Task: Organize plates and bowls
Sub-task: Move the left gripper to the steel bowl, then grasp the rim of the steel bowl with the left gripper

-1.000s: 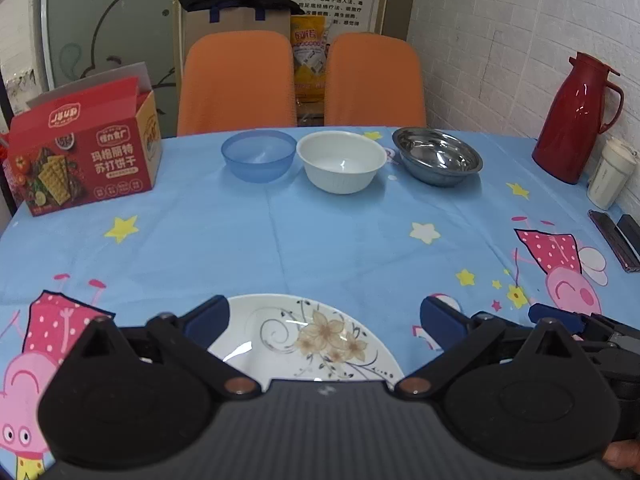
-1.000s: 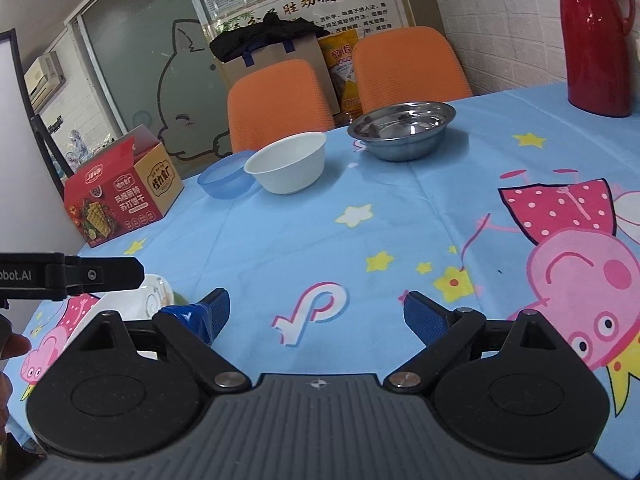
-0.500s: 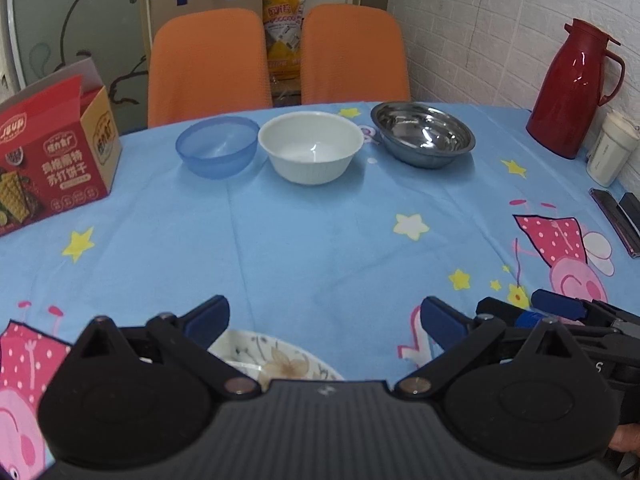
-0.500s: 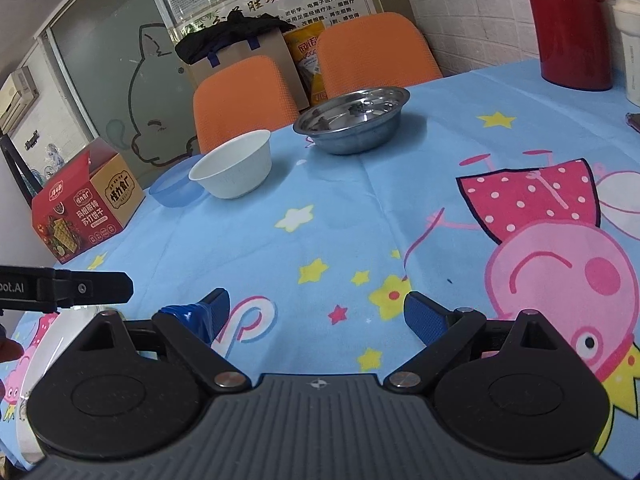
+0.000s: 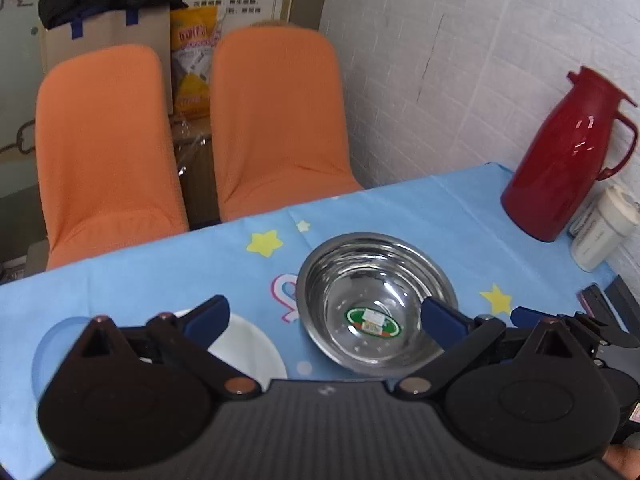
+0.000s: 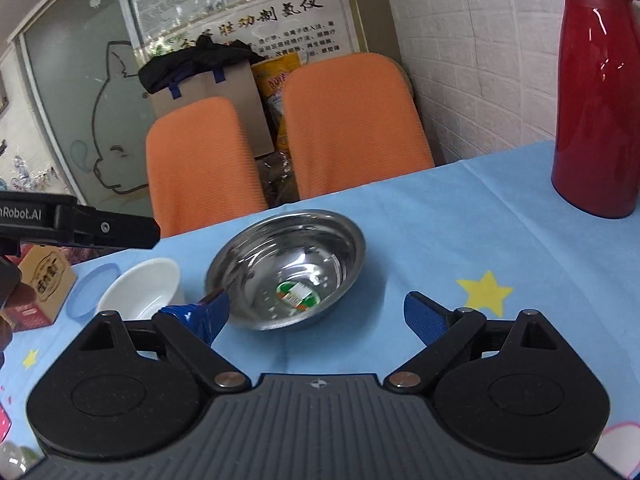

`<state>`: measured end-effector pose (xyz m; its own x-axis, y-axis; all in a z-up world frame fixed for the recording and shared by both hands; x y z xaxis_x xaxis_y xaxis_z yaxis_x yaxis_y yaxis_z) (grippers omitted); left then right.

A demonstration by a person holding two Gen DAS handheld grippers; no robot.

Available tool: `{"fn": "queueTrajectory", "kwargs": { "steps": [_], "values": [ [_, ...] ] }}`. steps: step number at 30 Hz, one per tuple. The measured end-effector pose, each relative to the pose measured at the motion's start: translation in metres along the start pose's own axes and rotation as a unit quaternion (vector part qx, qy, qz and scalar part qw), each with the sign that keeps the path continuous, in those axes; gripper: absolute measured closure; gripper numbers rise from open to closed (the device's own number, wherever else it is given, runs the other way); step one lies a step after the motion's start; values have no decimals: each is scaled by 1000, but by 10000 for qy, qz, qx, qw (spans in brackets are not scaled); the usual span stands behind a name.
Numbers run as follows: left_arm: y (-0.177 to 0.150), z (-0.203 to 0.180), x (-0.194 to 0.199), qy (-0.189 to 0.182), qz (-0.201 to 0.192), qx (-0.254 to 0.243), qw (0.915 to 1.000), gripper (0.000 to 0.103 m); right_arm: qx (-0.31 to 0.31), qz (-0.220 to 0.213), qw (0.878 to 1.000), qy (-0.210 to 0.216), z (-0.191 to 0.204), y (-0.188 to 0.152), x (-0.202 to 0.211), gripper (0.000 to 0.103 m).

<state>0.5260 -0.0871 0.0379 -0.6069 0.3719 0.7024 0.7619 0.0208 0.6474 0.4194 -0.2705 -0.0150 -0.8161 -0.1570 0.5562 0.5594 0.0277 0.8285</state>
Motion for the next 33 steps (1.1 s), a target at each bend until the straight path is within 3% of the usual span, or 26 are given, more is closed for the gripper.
{"fn": "queueTrajectory", "kwargs": {
  "steps": [4,7,9,10,12,15,17,22,29,33],
  "values": [
    [12,-2,-68,243,506,-15,9984,8,-129,512,9985,-107,-14,5,-53,22],
    [11,-1,-98,266,839,-58,9961,24,-72,819,9966,-82,-13,0,-80,20],
    [6,-1,-110,314,1008,-166,9943,43,151,742,9971,-111,-7,2,-87,22],
    [3,-2,-113,347,1016,-257,9939,43,249,750,9969,-52,-3,2,-89,23],
    [-1,-7,-114,373,948,-509,9935,58,417,662,9969,92,4,4,-90,24],
    [-4,-11,-114,333,987,-602,9927,60,696,613,9954,241,17,1,-89,27],
    [-4,-14,-114,402,1005,-628,9921,60,655,595,9949,482,23,3,-88,26],
    [-5,-18,-104,283,1064,-584,9922,61,439,632,9958,506,21,3,-74,27],
    [-23,-37,-53,234,894,-610,9939,61,468,477,9971,365,30,4,-30,25],
    [-55,-44,-14,219,851,-560,9946,61,532,428,9971,342,42,-10,11,24]
  ]
}}
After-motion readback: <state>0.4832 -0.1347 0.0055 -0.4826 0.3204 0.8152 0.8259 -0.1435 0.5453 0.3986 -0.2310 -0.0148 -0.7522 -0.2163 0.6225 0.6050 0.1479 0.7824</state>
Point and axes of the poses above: each gripper's, at about its wrist camera, not at the fingertips, and x roughly against the way its jaws point, z to its left, y to its top, the point moved 3 cm from there along -x, roughly the way its jaws point, and after that the axes turned 13 degrees about x, right-handed, at the moved point
